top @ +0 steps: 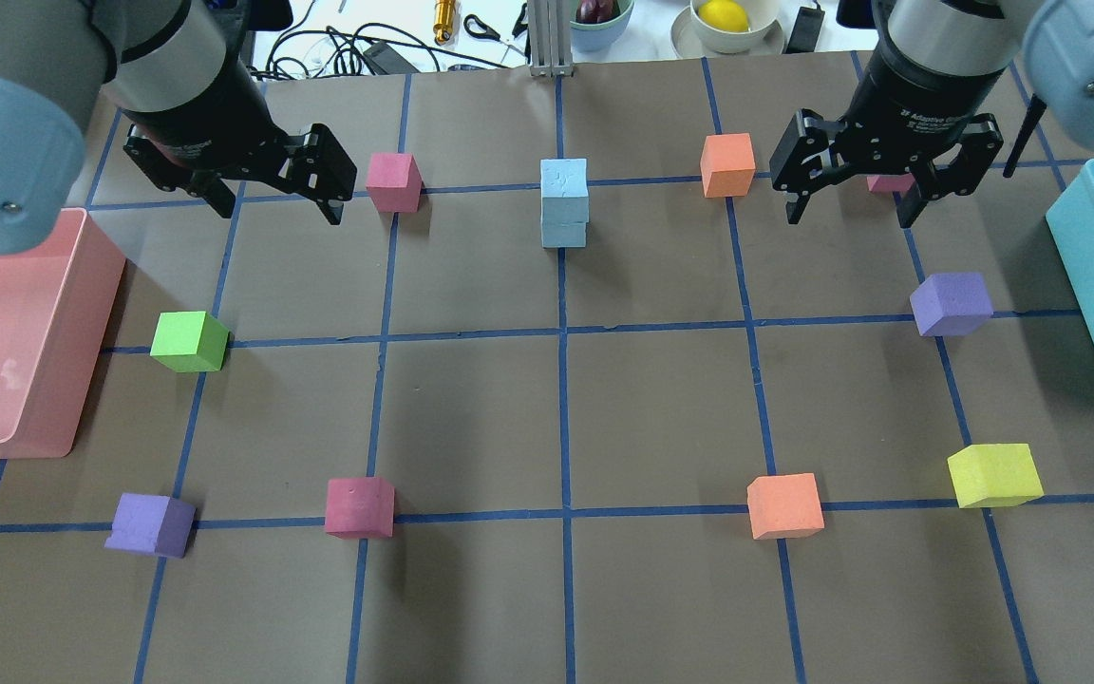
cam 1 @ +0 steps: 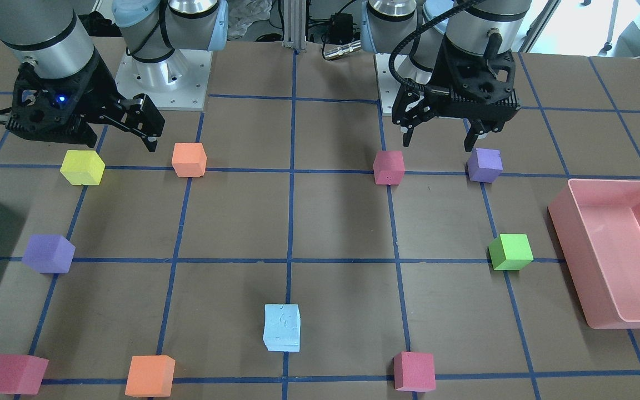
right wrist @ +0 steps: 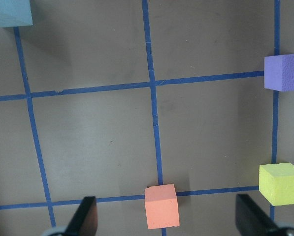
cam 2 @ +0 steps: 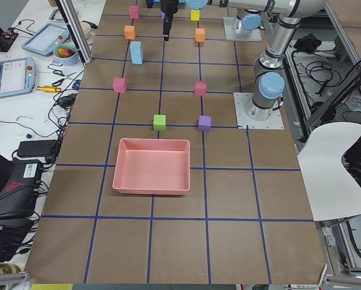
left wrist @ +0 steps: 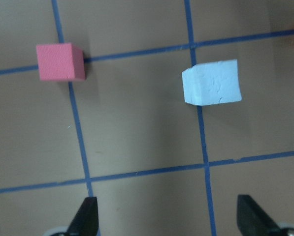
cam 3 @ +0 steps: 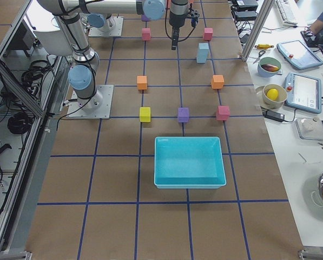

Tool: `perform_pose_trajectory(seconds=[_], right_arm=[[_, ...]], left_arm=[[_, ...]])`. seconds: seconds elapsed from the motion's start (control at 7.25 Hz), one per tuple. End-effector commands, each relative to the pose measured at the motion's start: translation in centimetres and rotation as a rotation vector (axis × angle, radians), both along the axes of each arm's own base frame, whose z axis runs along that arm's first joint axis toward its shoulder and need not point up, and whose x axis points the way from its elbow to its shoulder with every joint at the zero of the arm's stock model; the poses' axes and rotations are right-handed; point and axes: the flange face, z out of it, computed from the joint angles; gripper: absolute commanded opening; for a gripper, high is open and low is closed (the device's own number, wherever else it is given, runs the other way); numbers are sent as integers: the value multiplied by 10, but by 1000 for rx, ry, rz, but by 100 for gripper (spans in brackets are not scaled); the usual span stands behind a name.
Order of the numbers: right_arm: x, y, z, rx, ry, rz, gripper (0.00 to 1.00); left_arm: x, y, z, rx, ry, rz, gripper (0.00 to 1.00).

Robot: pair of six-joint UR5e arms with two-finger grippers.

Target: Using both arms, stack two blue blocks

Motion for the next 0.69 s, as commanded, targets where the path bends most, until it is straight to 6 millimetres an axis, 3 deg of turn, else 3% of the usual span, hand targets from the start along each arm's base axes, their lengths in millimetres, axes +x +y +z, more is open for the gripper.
perform_pose_trajectory(seconds=[0.0, 0.55], right_arm=[[1, 0, 0, 0, -1, 1, 100], [0, 0, 0, 2, 2, 0, 100]], left_arm=[[8, 2, 1, -15, 1, 19, 100], [13, 2, 5, 4, 2, 19, 100]])
